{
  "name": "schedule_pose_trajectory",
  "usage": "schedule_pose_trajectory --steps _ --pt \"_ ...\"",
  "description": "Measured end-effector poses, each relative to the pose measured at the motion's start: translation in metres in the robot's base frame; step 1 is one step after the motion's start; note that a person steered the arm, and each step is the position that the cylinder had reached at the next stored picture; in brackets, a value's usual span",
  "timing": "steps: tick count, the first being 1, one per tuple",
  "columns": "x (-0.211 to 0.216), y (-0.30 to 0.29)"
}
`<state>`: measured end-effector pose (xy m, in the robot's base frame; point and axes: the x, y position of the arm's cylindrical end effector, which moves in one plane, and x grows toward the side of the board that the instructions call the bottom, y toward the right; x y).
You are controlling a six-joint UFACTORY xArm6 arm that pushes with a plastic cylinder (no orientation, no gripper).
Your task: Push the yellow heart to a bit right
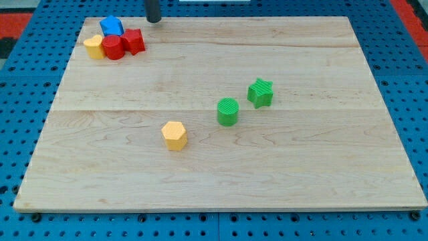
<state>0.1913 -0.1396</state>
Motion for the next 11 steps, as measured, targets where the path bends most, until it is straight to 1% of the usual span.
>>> schedule_pose_trajectory --steps 2,3,4,5,6,9,11 --pt "0.001 -0.033" --pt "0.001 -0.076" --pt "0.001 -0.099" --pt "0.002 -0.105" --pt "0.018 -0.105" --pt "0.096 -0.099" --pt "0.137 -0.099"
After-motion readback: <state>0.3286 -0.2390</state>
